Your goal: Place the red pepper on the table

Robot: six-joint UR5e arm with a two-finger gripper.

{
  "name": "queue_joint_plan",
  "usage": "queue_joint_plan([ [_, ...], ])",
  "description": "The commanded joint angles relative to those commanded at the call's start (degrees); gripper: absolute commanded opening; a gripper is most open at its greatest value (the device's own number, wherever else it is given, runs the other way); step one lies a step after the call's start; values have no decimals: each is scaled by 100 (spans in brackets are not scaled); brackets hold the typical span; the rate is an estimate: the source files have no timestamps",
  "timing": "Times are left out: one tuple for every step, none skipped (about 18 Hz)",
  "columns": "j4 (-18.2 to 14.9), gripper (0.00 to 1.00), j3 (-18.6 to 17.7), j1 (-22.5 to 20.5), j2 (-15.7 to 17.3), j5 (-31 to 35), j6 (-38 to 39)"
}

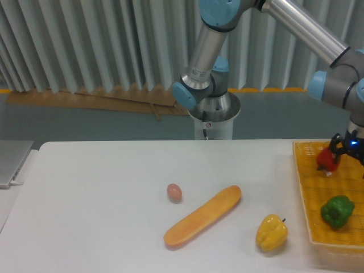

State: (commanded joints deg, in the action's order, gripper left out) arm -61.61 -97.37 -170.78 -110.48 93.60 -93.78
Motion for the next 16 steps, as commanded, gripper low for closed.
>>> queue_joint_plan([
  [-9, 100, -62, 0, 61, 9, 9],
  [-26, 100, -62, -8, 123, 9, 26],
  [-209, 100, -1, -17, 193, 0, 35],
  [-507, 100, 112, -35, 246, -26, 52],
  [-806, 100, 313, -70, 264, -166, 113],
  [-1209, 100, 629, -70, 273, -237, 288],
  [-1526, 100, 823, -79, 256, -290, 333],
  [-1590, 100, 877, -87, 264, -281, 334],
  [-1591, 100, 852, -96, 273, -290, 334],
  [-1582, 100, 826, -88, 273, -290, 334],
  [-1504, 100, 756, -87, 264, -307, 299],
  [-1416, 100, 651, -87, 255, -308, 246],
  [-1241, 100, 545, -70, 229, -299, 194],
  [-1109, 100, 509, -35, 194, -281, 167],
  [-1099, 100, 500, -9, 159, -246, 158],
  [-1116, 100, 491, 0, 167, -211, 106],
])
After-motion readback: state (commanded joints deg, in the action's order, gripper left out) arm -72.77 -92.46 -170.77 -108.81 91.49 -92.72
